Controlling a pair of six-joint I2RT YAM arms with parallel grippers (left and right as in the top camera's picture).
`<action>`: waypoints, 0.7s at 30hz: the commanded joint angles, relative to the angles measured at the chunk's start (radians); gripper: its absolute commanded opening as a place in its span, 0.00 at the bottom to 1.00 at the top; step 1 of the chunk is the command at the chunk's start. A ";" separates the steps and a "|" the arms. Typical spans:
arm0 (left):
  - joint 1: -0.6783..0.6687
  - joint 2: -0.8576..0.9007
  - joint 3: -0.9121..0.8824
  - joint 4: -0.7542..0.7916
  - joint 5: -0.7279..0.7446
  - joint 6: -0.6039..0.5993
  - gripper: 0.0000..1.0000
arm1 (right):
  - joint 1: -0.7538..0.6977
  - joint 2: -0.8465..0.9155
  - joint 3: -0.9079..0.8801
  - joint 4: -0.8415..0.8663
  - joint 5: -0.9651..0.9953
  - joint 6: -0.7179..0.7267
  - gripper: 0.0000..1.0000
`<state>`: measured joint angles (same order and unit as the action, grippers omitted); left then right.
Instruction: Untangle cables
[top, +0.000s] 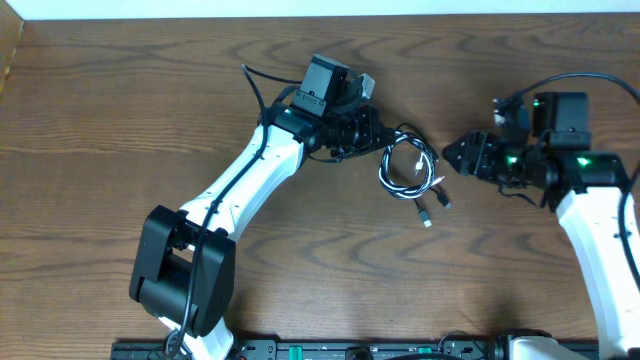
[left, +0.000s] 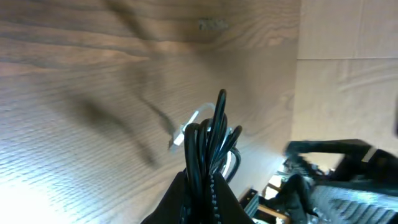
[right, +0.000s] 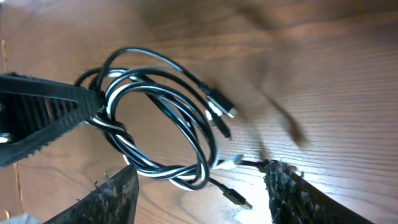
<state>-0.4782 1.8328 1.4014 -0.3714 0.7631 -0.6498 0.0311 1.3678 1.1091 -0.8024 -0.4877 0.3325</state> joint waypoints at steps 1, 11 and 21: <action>0.004 -0.006 0.009 0.011 0.055 -0.034 0.07 | 0.039 0.043 0.020 0.015 -0.021 0.015 0.60; 0.029 -0.006 0.009 0.089 0.184 -0.068 0.07 | 0.103 0.214 0.020 0.050 0.206 0.232 0.47; 0.079 -0.006 0.009 0.153 0.327 -0.052 0.07 | 0.100 0.383 0.020 0.047 0.227 0.266 0.36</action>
<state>-0.4347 1.8378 1.4010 -0.2394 0.9981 -0.7143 0.1356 1.6985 1.1305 -0.7403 -0.3435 0.5671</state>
